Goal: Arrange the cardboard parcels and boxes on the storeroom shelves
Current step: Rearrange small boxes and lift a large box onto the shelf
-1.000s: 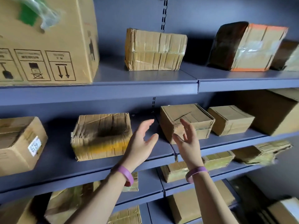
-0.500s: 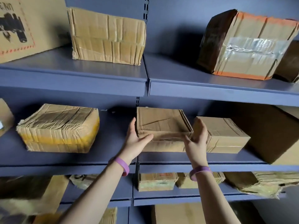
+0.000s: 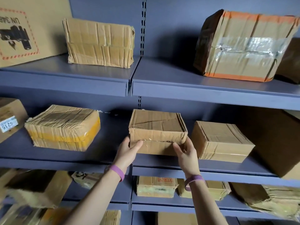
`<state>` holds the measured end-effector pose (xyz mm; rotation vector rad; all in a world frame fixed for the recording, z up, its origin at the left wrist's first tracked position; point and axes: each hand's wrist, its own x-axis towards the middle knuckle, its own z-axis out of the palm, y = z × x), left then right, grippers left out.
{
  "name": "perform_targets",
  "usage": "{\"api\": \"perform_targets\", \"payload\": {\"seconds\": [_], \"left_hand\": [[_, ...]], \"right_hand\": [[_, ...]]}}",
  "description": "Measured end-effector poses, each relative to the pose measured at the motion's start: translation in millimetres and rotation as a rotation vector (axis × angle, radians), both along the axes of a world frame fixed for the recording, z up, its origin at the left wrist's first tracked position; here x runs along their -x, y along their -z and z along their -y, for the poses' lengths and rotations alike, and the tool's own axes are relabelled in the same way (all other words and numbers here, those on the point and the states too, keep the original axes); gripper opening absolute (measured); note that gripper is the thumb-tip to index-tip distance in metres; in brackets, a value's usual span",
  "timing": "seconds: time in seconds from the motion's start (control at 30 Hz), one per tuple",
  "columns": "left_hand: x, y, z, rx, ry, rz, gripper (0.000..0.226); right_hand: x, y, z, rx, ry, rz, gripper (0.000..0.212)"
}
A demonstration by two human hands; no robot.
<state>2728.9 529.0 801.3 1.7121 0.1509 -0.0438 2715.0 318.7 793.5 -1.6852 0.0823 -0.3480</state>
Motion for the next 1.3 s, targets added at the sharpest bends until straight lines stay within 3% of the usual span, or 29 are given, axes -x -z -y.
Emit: {"api": "perform_targets", "payload": {"seconds": [0.07,0.17,0.27,0.43,0.53,0.73,0.8,0.9,1.03,1.1,1.3], "left_hand": [[5,-8,1,0.04,-0.06,0.054,0.071],[15,-15,3,0.193,-0.122,0.14,0.027],[23,-22,3,0.377,-0.158,0.13,0.029],[30,-28,2,0.439,-0.2,0.147,0.025],[32,-31,-3,0.485,-0.235,0.147,0.03],[35,-35,-12,0.605,-0.224,0.122,0.011],[36,-35,-14,0.652,-0.234,0.122,0.015],[35,-36,-19,0.677,-0.203,0.109,0.039],[32,-37,-18,0.699,-0.181,0.081,0.03],[32,-37,-17,0.707,-0.178,0.076,0.032],[32,-39,-14,0.753,-0.195,0.076,0.036]], "right_hand": [[4,-7,-2,-0.034,-0.01,0.041,0.029],[11,-16,-6,-0.08,-0.027,0.086,0.025],[15,-17,-9,-0.1,-0.029,0.093,0.032],[21,-18,-11,-0.138,-0.03,0.106,0.049],[24,-20,-13,-0.198,-0.032,0.129,0.041],[17,-18,-8,-0.349,0.026,0.025,0.03],[13,-16,-6,-0.404,0.03,-0.023,0.031],[10,-13,-5,-0.531,-0.012,-0.088,0.052],[8,-13,-4,-0.771,-0.205,-0.158,0.071],[10,-12,-3,-0.822,-0.288,-0.183,0.069],[13,-15,1,-0.808,-0.258,-0.091,0.055]]}}
